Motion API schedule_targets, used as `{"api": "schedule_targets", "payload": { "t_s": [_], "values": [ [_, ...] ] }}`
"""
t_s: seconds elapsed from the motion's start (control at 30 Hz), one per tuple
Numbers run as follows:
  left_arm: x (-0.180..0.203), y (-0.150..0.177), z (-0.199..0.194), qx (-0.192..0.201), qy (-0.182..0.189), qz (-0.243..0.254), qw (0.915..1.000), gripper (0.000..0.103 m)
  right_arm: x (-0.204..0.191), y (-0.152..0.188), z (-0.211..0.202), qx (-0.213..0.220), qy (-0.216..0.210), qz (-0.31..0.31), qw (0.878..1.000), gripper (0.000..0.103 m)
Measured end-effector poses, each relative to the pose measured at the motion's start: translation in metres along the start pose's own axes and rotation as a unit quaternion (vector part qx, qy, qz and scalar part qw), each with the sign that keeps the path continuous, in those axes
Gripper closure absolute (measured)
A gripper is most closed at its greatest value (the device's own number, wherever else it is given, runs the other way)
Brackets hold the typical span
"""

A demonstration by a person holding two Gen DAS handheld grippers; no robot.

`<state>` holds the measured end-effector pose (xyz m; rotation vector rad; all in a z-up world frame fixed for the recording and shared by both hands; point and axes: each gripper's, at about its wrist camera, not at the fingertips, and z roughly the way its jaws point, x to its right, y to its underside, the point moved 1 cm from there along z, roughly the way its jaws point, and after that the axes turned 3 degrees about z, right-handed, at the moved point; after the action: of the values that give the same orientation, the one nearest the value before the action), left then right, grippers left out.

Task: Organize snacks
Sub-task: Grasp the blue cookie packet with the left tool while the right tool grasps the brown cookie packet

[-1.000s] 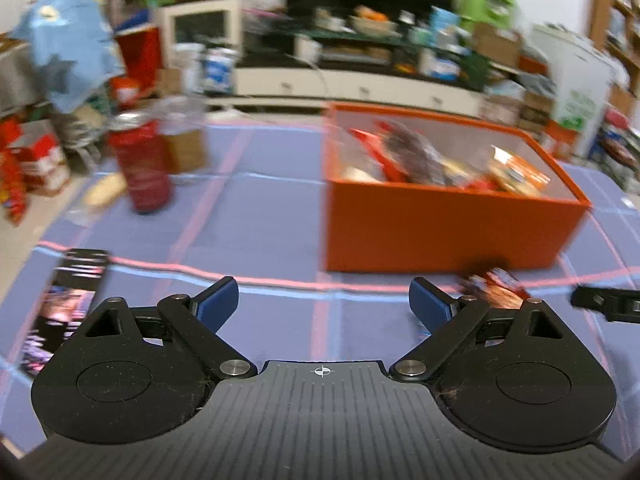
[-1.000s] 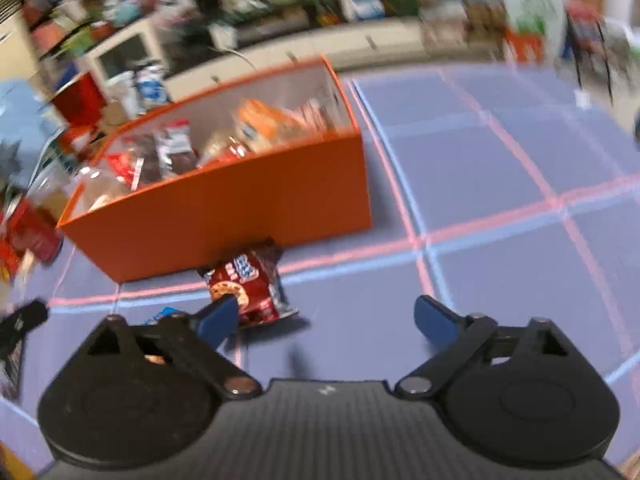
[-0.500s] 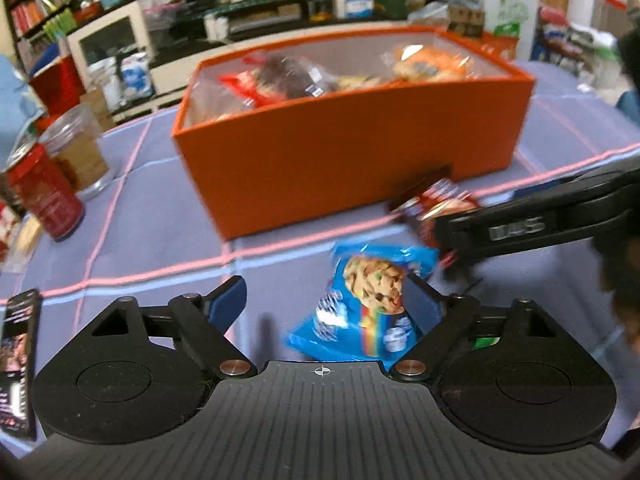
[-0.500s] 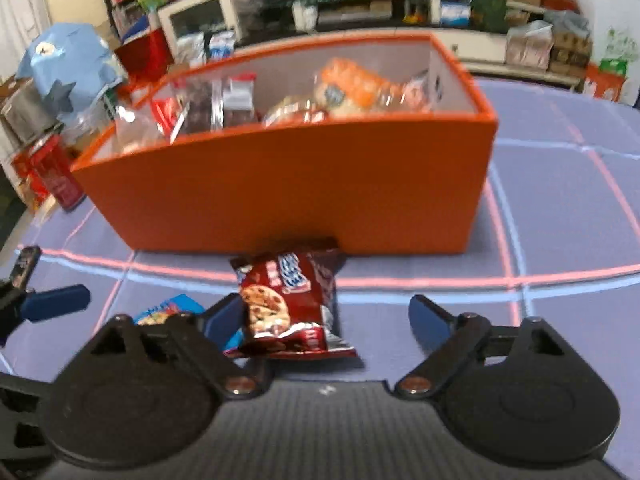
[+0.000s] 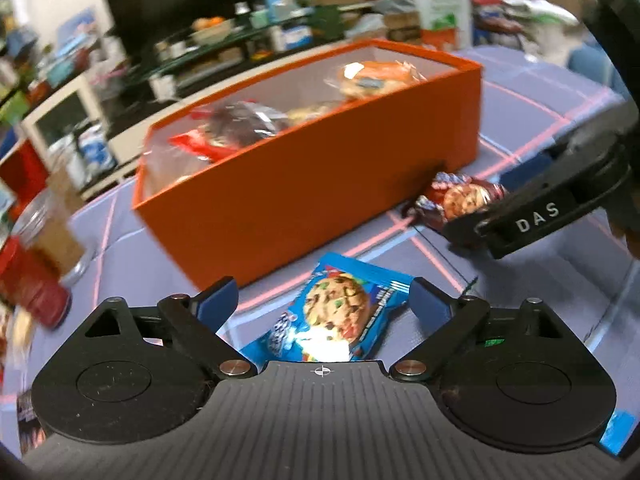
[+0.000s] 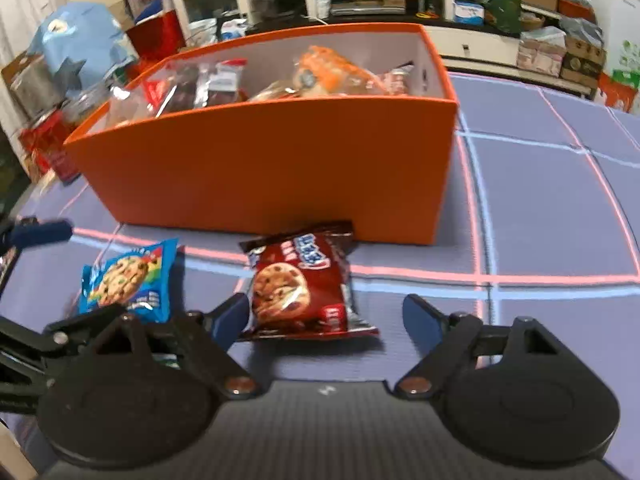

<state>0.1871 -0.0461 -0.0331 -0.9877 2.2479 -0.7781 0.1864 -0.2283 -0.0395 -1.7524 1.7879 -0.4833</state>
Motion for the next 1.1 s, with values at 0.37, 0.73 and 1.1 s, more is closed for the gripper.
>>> {"api": "schedule_targets", "payload": {
  "t_s": [0.37, 0.73, 1.1],
  "values": [
    [-0.004, 0.002, 0.028, -0.045, 0.017, -0.037, 0.9982, 0.049, -0.015, 0.003, 0.011, 0.004, 0.023, -0.054, 0.998, 0.019],
    [-0.028, 0.019, 0.018, -0.095, -0.083, -0.159, 0.9792, 0.045, -0.016, 0.007, 0.007, 0.007, 0.048, -0.036, 0.998, 0.028],
    [-0.029, 0.022, 0.014, -0.089, -0.113, -0.164, 0.9760, 0.043, -0.016, 0.011, 0.007, 0.014, 0.050, -0.031, 0.998, 0.024]
  ]
}}
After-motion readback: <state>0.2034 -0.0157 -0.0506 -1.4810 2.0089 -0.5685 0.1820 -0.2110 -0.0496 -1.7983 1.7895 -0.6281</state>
